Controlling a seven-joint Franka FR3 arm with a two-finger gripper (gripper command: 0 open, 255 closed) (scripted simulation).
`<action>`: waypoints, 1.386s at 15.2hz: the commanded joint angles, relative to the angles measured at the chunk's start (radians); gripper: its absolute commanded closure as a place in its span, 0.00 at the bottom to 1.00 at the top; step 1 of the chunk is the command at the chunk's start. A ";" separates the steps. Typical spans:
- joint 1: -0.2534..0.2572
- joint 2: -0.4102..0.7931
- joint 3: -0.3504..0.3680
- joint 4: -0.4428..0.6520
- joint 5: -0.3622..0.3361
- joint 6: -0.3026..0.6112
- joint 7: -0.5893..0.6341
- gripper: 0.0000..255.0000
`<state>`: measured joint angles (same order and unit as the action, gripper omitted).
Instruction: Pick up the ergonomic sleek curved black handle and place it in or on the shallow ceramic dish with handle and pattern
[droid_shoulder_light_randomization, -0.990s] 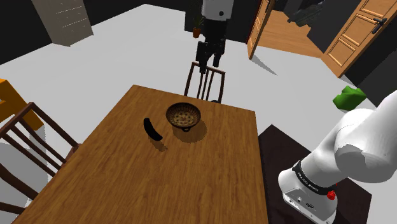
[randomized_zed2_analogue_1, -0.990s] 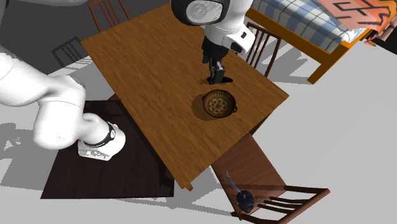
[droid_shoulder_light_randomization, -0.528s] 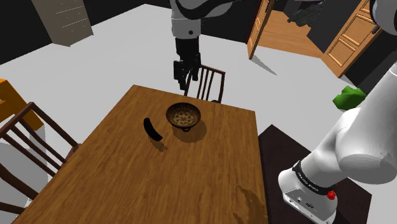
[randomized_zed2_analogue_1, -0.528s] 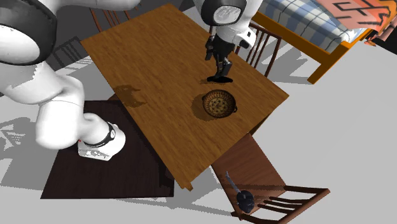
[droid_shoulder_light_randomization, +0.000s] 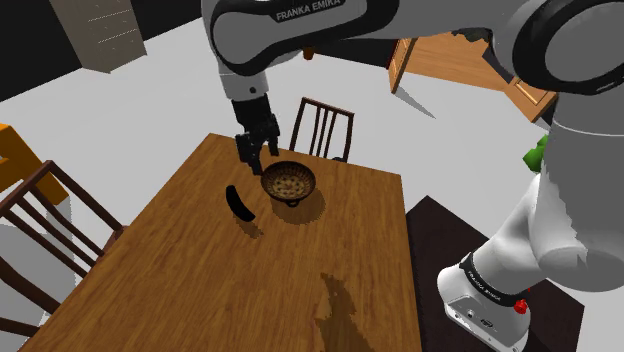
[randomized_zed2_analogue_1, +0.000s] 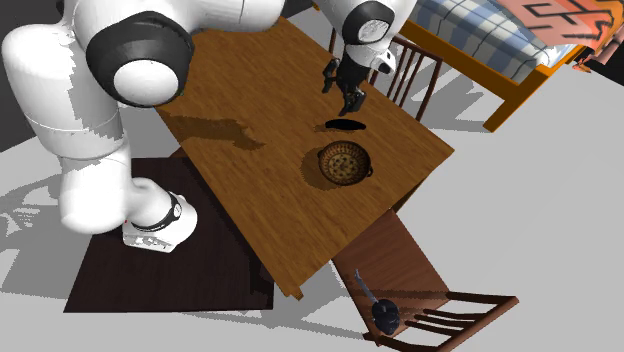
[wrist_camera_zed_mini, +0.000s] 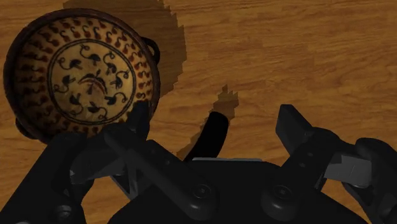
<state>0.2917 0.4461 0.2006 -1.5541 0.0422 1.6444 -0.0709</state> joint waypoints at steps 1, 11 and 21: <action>0.025 0.083 0.012 0.083 -0.015 -0.032 -0.007 0.00; 0.086 0.234 0.036 0.157 -0.041 -0.023 -0.025 0.00; 0.085 0.227 0.036 0.112 -0.040 0.014 -0.026 0.00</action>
<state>0.3763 0.6729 0.2368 -1.4418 0.0023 1.6586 -0.0967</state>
